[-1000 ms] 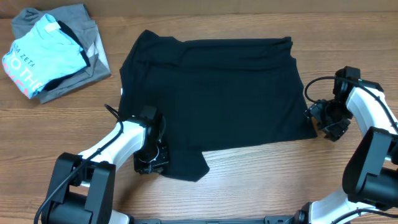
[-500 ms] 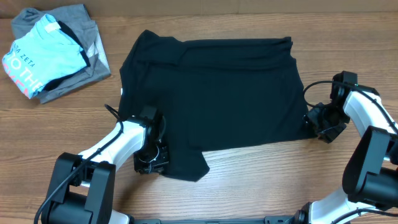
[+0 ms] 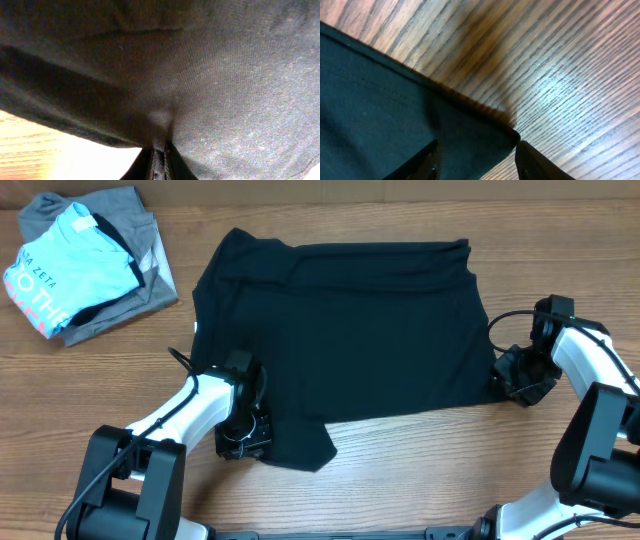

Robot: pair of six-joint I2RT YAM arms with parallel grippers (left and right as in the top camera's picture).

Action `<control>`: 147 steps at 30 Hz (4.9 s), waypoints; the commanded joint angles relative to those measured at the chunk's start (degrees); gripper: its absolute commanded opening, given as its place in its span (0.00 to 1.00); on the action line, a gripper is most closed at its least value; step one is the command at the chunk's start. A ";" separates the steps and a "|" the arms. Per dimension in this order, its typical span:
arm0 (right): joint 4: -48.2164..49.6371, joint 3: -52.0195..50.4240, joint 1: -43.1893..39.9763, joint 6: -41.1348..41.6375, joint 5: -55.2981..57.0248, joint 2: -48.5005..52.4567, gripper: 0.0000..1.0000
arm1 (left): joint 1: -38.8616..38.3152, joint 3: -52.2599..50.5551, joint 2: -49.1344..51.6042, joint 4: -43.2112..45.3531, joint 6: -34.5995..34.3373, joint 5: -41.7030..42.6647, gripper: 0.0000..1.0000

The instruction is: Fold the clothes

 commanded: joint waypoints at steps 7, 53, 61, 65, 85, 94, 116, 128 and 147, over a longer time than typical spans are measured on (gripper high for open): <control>1.66 -0.37 0.00 0.28 -0.15 -0.02 0.49 | -0.26 -0.42 0.96 0.28 1.07 0.22 0.11; 1.79 -4.39 -0.04 0.74 0.50 -0.04 0.59 | -0.28 -0.42 0.96 0.68 1.09 0.39 0.09; 2.64 -4.96 -0.04 0.70 0.52 -0.04 0.52 | -0.33 -0.42 0.96 0.52 1.09 0.39 0.09; 3.67 -4.96 -0.04 0.79 0.50 -0.04 0.34 | -0.33 -0.42 0.96 0.48 1.14 0.39 0.04; -5.35 -4.94 -0.04 5.75 0.50 -12.87 0.04 | -6.49 -0.26 -11.47 -8.41 -0.39 7.67 0.04; -14.36 -4.96 -0.04 7.58 0.52 -30.88 0.04 | -13.57 -0.26 -31.85 -15.56 -12.33 4.31 0.04; 4.59 -4.96 -0.04 8.26 -4.00 -34.60 0.04 | -13.40 6.21 -38.01 -2.58 -10.56 -20.65 0.04; 17.03 -4.96 -0.04 8.22 -4.02 -20.72 0.04 | -2.80 6.21 -20.72 11.52 -8.24 -26.97 0.04; 27.41 -4.96 7.67 10.16 1.29 -13.27 0.04 | 1.57 6.21 -11.76 24.96 -3.17 -24.09 0.33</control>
